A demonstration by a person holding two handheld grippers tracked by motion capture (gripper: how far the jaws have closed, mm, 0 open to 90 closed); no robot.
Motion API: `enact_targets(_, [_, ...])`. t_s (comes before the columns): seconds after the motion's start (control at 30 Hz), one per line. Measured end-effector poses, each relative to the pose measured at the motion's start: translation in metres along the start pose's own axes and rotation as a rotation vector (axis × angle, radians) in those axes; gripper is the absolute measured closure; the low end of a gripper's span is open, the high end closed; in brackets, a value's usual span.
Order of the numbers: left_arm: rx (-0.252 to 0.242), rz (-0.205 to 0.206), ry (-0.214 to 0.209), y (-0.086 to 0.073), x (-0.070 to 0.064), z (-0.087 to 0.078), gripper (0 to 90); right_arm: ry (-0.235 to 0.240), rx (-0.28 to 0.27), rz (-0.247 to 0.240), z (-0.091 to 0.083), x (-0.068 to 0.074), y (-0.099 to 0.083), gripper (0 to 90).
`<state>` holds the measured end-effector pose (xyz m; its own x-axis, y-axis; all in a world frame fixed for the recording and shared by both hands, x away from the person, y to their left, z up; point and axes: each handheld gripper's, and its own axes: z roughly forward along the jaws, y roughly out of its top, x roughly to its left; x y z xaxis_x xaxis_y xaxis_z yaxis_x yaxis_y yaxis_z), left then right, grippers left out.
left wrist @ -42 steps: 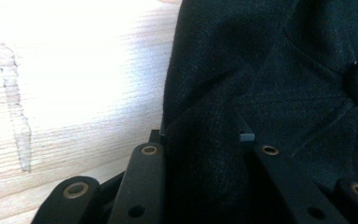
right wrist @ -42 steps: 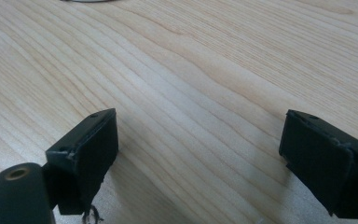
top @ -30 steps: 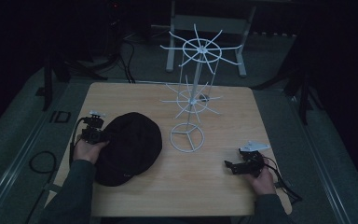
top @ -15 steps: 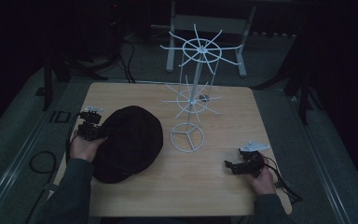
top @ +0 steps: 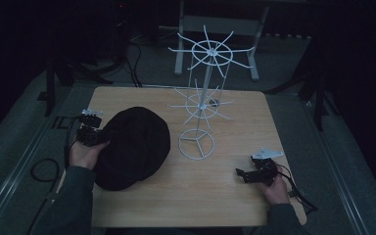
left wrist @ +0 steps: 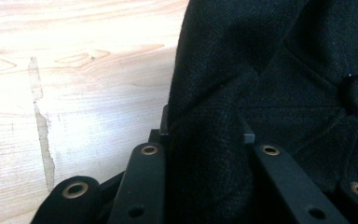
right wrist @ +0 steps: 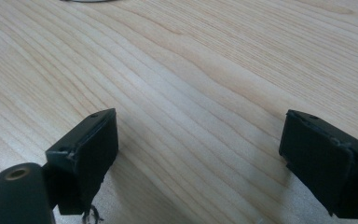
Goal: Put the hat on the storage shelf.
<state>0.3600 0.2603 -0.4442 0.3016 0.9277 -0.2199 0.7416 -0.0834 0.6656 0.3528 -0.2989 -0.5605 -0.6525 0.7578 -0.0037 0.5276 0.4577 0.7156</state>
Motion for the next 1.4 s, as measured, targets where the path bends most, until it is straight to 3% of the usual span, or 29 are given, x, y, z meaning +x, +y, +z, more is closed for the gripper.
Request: enact_targets(1.4, [-0.135,-0.049,-0.091,0.012,-0.002,-0.035,75.0,0.0,-0.001,-0.002,0.0,0.0,0.0,11.5])
